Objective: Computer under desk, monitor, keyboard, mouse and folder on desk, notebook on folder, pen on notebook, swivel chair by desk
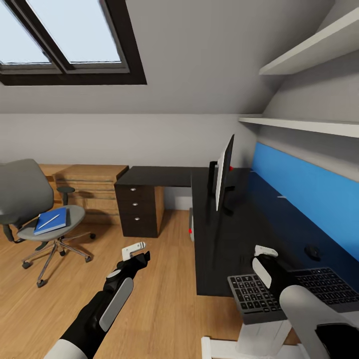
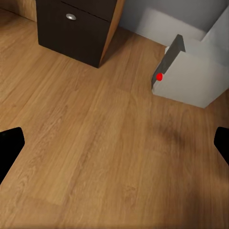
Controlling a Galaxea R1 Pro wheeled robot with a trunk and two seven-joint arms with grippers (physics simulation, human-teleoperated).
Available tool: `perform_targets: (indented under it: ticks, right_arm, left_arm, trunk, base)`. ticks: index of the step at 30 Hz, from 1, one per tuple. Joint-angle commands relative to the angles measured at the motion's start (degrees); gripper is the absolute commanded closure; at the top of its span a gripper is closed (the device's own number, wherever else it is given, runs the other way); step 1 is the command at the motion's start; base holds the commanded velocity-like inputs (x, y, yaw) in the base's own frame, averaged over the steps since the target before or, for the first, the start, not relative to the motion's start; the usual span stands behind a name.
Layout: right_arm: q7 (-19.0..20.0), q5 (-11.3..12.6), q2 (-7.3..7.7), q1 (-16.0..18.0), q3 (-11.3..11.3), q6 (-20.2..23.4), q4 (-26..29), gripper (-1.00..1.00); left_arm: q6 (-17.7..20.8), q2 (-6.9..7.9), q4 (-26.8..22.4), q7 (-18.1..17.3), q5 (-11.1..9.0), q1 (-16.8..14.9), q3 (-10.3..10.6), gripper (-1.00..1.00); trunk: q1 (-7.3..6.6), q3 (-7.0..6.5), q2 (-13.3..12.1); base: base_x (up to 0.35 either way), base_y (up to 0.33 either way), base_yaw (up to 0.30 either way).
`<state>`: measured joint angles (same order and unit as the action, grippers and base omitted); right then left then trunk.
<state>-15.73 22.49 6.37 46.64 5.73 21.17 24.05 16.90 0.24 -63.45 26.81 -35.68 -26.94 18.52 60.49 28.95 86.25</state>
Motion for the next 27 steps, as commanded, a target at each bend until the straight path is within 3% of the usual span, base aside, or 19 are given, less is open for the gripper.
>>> perform_targets:
  ticks: [1, 9, 24, 27]
  right_arm:
    - [-0.45, 0.54, -0.01, 0.03, 0.49, 0.27, 0.14, -1.0]
    - [-0.45, 0.54, -1.09, 0.03, 0.79, 0.32, 0.94, -1.0]
    - [-0.45, 0.54, -1.13, 0.03, 0.86, 0.36, 2.12, -1.0]
    - [-0.4, 0.6, -1.21, 0.03, 1.71, 0.51, 3.77, -1.0]
  left_arm:
    - [0.15, 0.03, -0.09, 0.44, -0.35, -0.04, 0.11, -1.0]
    - [0.15, 0.03, -0.09, 0.44, -0.35, -0.04, 0.11, -1.0]
    - [0.15, 0.03, -0.09, 0.44, -0.4, -0.04, 0.09, -1.0]
    - [0.15, 0.03, -0.09, 0.44, -0.43, -0.04, 0.07, -1.0]
  trunk:
    - [0.0, 0.07, 0.04]
    - [0.0, 0.07, 0.04]
    - [0.0, 0.07, 0.04]
    - [0.0, 0.07, 0.04]
  base:
    - [0.0, 0.0, 0.0]
    - [0.0, 0.0, 0.0]
    - [0.0, 0.0, 0.0]
    - [0.0, 0.0, 0.0]
